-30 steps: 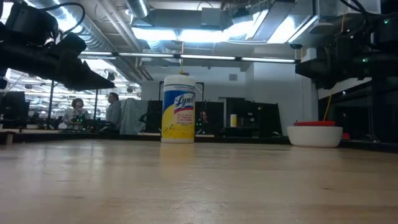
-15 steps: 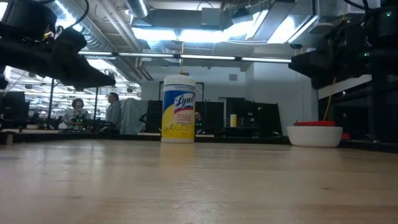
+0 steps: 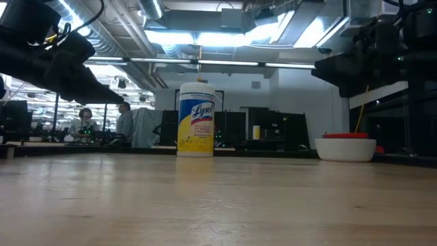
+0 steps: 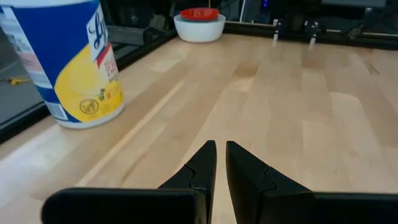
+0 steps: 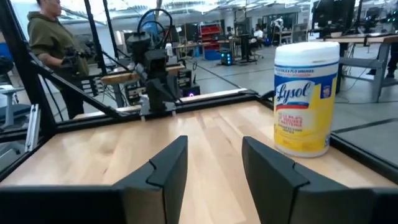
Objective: Nest bowls inside each other
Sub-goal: Return to Home Position
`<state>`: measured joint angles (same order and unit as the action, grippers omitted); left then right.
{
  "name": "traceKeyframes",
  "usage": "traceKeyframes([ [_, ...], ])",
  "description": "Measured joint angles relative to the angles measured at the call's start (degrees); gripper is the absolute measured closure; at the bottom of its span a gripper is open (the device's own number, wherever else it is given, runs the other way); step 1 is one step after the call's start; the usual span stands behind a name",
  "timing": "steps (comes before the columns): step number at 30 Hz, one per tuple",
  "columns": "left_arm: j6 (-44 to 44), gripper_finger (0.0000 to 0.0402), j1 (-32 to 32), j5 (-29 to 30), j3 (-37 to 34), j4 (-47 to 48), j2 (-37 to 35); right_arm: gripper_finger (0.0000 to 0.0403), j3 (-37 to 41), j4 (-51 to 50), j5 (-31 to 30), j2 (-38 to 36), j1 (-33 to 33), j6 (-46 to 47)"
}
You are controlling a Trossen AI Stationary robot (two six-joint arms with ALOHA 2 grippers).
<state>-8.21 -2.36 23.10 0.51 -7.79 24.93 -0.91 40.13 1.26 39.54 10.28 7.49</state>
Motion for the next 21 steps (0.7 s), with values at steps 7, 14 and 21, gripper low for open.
traceKeyframes([
  [7, 3.1, 0.0371, -0.2, 1.1, 0.0, -4.1, 0.8, 0.0239, 0.0, 2.8, 0.0, 1.1, 0.0, 0.0],
  [14, 4.4, 0.037, -0.2, 2.4, 0.0, -4.1, 0.8, 0.0257, 0.0, -1.0, -1.9, -1.5, -1.5, 0.1],
  [21, 4.4, 0.037, -0.2, 1.4, 0.0, -4.1, 0.8, 0.0271, 0.0, -13.1, -11.3, -15.6, -6.5, -0.5],
])
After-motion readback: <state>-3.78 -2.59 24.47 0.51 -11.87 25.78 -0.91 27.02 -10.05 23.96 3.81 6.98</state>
